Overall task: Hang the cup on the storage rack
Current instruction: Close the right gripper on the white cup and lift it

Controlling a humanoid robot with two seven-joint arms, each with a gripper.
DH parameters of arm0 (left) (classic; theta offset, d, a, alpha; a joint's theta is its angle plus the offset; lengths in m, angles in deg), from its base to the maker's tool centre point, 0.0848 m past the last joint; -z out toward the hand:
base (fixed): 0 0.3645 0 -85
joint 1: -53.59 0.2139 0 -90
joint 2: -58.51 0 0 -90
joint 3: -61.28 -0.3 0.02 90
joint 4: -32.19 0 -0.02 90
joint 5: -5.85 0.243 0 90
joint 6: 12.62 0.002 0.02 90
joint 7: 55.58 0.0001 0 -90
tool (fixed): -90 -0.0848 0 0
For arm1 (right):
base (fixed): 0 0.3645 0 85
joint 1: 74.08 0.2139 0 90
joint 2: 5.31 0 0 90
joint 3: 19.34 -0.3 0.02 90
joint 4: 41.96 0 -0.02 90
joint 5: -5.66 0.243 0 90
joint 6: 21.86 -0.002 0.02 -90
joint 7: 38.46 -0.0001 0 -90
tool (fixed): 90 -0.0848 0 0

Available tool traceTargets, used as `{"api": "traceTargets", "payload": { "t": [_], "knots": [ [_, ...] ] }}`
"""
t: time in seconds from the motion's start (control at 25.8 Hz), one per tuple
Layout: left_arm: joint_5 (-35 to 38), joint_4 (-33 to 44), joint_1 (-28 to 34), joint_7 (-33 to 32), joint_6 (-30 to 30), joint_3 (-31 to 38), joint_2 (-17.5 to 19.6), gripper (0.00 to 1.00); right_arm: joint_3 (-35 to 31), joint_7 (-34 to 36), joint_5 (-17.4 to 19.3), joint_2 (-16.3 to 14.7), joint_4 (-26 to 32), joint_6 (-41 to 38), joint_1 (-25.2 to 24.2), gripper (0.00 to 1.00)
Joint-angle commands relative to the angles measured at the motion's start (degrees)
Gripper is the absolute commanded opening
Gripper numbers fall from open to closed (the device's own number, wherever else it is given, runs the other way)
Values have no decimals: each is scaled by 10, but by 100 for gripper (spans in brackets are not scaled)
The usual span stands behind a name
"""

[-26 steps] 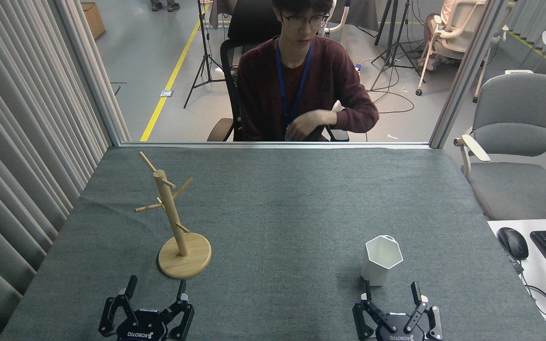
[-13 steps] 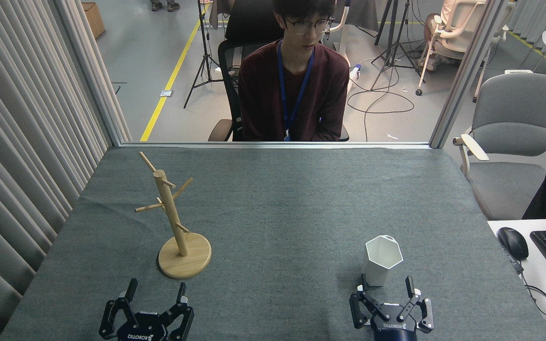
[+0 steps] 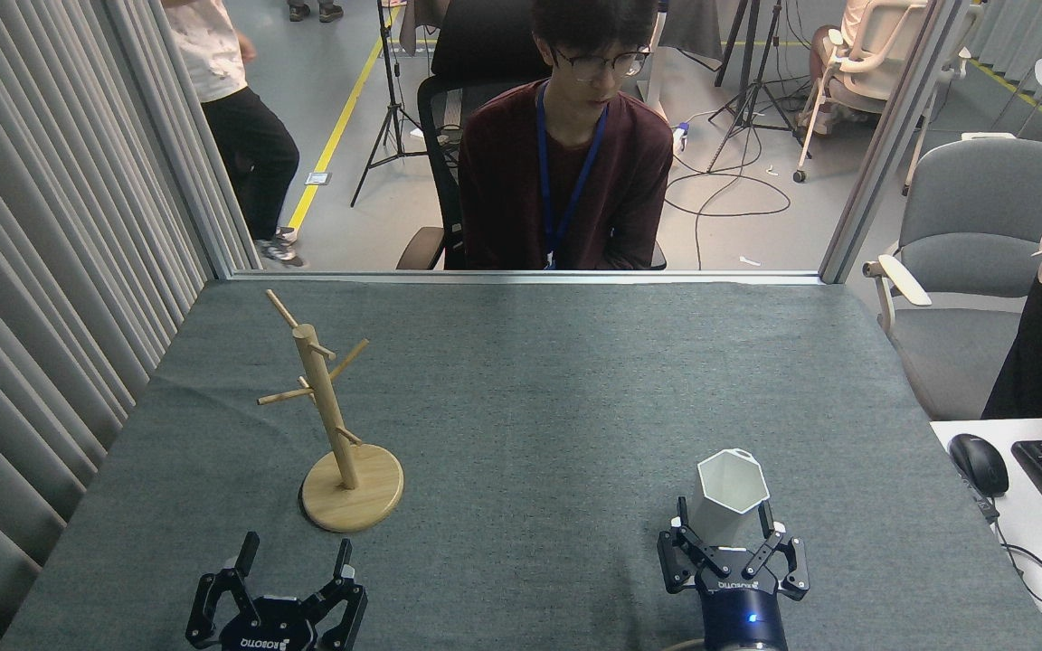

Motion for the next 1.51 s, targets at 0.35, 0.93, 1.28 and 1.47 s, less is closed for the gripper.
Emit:
{"api": "traceTargets", "payload": {
  "t": [0.35, 0.93, 1.28, 1.47],
  "knots": [
    [-1, -2, 0, 0, -1, 1, 0, 100, 0, 7, 29, -7, -52, -2, 32, 99],
    [-1, -1, 0, 0, -2, 2, 0, 100, -1, 9, 48, -21, -85, -4, 54, 99],
    [0, 1, 0, 0, -1, 2, 0, 100, 0, 9, 65, -32, -121, -6, 86, 99],
    [0, 2, 1, 0, -2, 2, 2, 100, 3, 17, 65, -31, -155, -6, 116, 97]
  ]
}}
